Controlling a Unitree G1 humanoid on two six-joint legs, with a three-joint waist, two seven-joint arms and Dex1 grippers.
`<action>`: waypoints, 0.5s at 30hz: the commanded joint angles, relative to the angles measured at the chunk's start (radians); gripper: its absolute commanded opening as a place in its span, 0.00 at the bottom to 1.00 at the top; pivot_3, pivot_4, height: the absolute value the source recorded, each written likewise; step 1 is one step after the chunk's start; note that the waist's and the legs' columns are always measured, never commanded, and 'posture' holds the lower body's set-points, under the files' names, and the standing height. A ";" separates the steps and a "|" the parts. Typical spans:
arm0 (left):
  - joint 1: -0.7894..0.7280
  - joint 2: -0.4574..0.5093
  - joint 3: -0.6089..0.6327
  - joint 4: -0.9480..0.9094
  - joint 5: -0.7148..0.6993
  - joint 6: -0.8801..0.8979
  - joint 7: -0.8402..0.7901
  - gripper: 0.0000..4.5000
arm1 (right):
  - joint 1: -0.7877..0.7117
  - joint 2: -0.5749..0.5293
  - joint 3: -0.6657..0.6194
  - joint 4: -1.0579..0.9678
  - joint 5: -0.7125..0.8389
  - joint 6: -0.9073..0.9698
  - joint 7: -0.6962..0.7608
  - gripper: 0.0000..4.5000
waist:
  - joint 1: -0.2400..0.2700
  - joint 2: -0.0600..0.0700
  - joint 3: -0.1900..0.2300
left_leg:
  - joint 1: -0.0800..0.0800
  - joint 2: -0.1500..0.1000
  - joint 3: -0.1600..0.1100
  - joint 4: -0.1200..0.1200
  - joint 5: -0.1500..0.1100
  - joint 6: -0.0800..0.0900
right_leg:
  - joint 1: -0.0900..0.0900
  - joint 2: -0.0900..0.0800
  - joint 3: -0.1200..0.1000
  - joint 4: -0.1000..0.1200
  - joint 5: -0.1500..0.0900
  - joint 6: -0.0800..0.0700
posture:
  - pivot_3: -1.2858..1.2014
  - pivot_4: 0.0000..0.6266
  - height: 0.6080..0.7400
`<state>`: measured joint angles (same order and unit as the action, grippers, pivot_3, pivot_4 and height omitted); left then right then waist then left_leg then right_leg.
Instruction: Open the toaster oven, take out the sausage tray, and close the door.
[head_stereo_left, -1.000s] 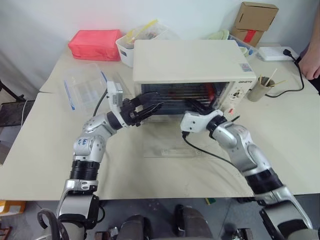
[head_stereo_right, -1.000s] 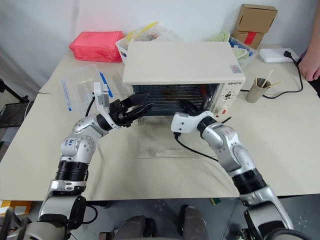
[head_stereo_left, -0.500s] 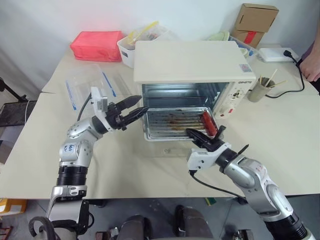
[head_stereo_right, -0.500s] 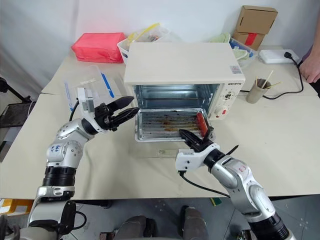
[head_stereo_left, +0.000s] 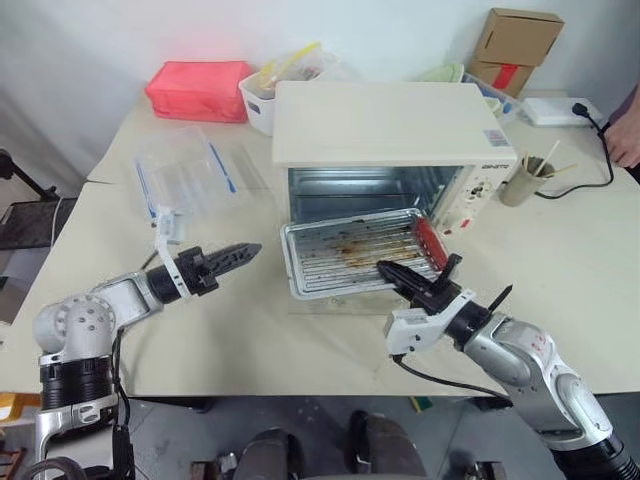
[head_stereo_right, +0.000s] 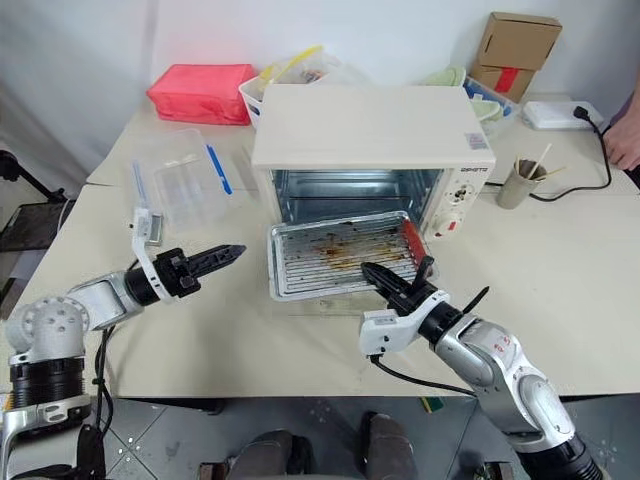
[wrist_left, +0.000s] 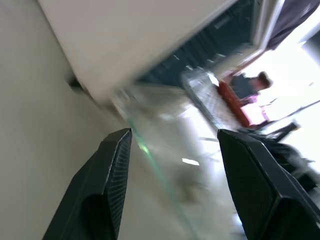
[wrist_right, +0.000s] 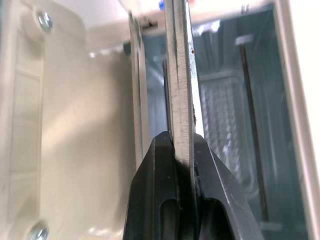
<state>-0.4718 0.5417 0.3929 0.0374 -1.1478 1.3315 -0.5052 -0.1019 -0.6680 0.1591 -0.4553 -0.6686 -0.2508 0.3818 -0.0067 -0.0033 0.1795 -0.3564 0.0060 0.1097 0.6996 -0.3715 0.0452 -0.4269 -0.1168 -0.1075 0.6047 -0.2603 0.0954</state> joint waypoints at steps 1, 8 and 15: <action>-0.043 -0.046 0.070 0.025 -0.160 0.134 0.145 0.64 | -0.029 -0.015 -0.026 0.003 0.022 -0.047 -0.010 0.00 | 0.003 0.000 0.000 | 0.000 0.000 0.000 0.000 0.000 0.000 | 0.000 0.000 0.000 0.000 0.000 0.000 | 0.52 0.24 1.00; -0.043 -0.123 0.061 0.084 -0.453 0.151 0.409 0.64 | -0.086 0.002 -0.006 0.040 0.012 -0.081 -0.004 0.00 | 0.003 0.000 0.000 | 0.001 0.000 0.000 0.000 0.000 -0.001 | 0.000 0.001 0.000 0.002 0.000 0.000 | 0.52 0.24 1.00; 0.016 -0.137 -0.110 0.059 -0.791 -0.032 0.686 0.56 | -0.117 0.023 0.032 0.055 0.010 -0.095 0.014 0.00 | 0.005 0.000 0.000 | 0.002 0.000 0.000 0.000 0.000 -0.001 | 0.001 0.000 0.001 0.002 0.000 0.000 | 0.52 0.24 1.00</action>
<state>-0.4744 0.3917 0.3291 0.1317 -1.8275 1.3605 0.1061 -0.1959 -0.6527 0.1969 -0.3863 -0.6656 -0.3341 0.3995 -0.0015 -0.0036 0.1795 -0.3547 0.0048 0.1096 0.6997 -0.3711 0.0443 -0.4263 -0.1160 -0.1067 0.6068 -0.2605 0.0950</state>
